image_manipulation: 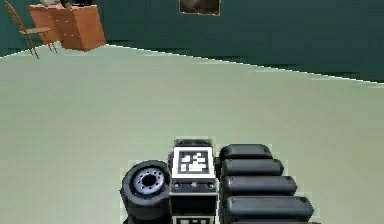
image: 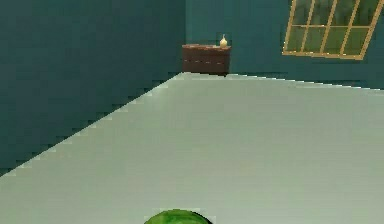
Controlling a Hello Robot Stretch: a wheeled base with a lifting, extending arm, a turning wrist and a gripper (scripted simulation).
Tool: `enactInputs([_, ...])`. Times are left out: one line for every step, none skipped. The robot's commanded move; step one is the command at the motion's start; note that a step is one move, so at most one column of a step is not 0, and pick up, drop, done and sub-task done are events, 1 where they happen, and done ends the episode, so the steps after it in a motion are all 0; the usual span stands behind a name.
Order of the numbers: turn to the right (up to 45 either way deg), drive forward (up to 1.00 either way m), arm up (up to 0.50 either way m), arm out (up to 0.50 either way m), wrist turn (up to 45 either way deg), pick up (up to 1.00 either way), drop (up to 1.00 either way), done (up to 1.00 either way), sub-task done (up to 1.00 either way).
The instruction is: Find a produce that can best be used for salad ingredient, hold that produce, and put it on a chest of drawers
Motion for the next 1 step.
enactInputs([0.0,1.0,0.0,0.0,0.0,0.0,0.0,0.0,0.0])
